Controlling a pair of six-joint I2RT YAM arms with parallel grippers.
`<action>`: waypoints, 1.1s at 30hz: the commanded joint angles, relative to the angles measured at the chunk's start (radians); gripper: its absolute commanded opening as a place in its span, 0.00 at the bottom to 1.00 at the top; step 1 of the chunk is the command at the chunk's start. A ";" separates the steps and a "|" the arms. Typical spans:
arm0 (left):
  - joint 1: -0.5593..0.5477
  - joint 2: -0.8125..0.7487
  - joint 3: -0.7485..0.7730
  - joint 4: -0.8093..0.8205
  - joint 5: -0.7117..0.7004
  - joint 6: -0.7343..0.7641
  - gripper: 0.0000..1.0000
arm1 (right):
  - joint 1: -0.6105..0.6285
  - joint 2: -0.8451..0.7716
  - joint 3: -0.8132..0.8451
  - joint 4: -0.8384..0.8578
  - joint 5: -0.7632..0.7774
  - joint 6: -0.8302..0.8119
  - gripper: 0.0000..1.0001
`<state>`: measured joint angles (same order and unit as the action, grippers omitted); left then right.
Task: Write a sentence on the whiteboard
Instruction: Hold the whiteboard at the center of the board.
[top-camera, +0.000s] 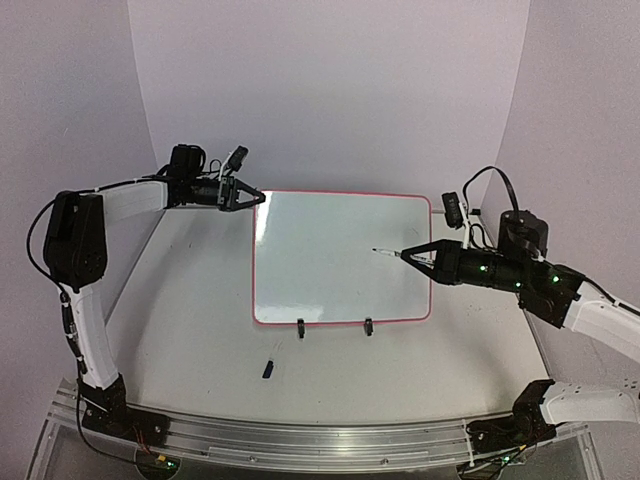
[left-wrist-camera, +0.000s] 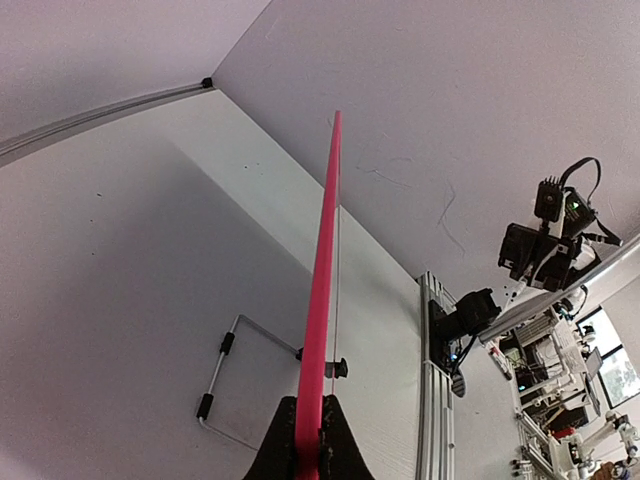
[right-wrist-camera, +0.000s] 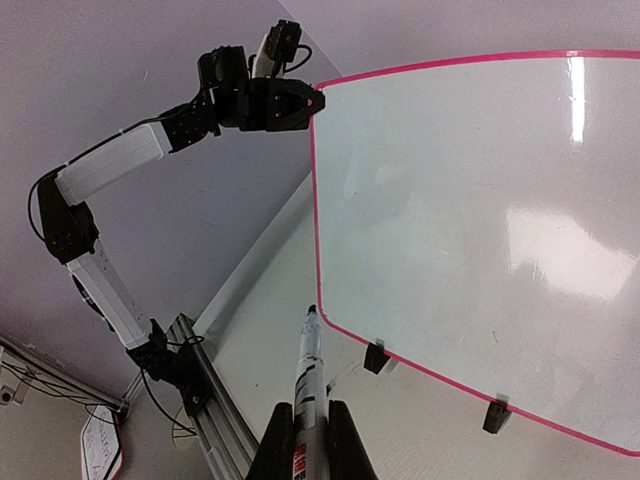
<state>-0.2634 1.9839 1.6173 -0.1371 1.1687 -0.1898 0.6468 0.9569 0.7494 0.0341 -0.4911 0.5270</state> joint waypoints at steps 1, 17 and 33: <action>-0.005 -0.074 -0.058 0.028 0.017 0.078 0.00 | 0.010 -0.016 -0.005 0.036 -0.010 0.005 0.00; -0.007 -0.397 -0.510 0.255 -0.024 0.091 0.00 | 0.055 -0.015 -0.012 0.046 0.046 -0.004 0.00; -0.007 -0.484 -0.601 0.194 -0.044 0.139 0.00 | 0.333 0.283 0.122 0.320 0.343 -0.090 0.00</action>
<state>-0.2588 1.5131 1.0363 0.0940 1.1038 -0.1047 0.9398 1.1561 0.7944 0.1894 -0.2382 0.4709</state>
